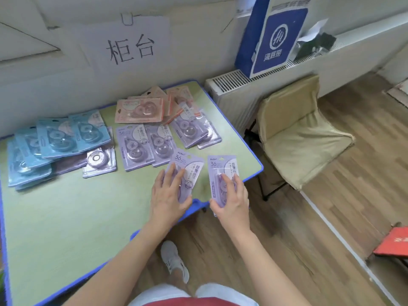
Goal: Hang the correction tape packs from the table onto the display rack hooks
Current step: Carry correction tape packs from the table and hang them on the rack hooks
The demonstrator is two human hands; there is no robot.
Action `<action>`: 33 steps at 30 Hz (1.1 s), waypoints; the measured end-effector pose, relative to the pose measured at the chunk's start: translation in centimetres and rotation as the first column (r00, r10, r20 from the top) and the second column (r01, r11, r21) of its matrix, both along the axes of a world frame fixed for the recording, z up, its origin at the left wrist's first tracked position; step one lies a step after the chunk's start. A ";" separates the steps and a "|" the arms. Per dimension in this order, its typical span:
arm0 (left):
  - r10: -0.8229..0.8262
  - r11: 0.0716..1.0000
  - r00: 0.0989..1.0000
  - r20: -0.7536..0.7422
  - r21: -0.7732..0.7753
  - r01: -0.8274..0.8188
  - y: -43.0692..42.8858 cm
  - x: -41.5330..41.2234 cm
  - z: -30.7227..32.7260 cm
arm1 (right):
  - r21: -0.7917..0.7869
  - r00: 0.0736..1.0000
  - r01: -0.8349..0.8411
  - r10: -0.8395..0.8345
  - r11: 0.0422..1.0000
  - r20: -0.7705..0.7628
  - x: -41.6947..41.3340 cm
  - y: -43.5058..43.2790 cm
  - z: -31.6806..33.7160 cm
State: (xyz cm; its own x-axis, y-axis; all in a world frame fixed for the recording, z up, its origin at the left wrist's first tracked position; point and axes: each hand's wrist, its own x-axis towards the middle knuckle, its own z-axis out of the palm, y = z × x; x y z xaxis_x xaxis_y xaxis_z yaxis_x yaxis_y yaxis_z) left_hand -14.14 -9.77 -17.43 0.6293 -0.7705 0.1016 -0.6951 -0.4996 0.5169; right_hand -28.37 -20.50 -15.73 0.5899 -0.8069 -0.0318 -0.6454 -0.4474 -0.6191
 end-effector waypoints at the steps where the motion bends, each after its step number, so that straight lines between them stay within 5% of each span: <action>1: -0.022 1.000 1.000 0.001 0.004 0.022 -0.7 -1.2 0.3 | -0.010 1.000 0.029 -0.029 1.000 0.011 -1.7 -0.1 0.1; 14: -0.476 0.877 0.874 0.092 -0.014 0.480 -10.4 -23.6 2.8 | -0.081 0.875 0.484 -0.480 0.871 0.064 -27.9 -1.4 -0.5; 25: -0.836 0.547 0.548 0.033 -0.023 0.837 -20.6 -39.0 3.1 | -0.130 0.481 0.875 -0.871 0.467 0.104 -42.0 -1.2 -0.3; 33: -0.949 0.314 0.314 0.002 0.004 0.949 -24.0 -49.4 3.8 | -0.178 0.210 0.967 -0.968 0.184 0.140 -48.7 -0.3 -0.2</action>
State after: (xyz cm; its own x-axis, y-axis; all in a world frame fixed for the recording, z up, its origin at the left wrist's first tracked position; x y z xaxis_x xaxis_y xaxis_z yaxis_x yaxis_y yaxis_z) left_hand -63.50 -33.76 -13.60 -0.5343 -0.8394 0.0996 -0.6952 0.5034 0.5131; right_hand -77.10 -20.81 -15.94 -0.6606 -0.7249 0.1954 -0.6590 0.4352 -0.6135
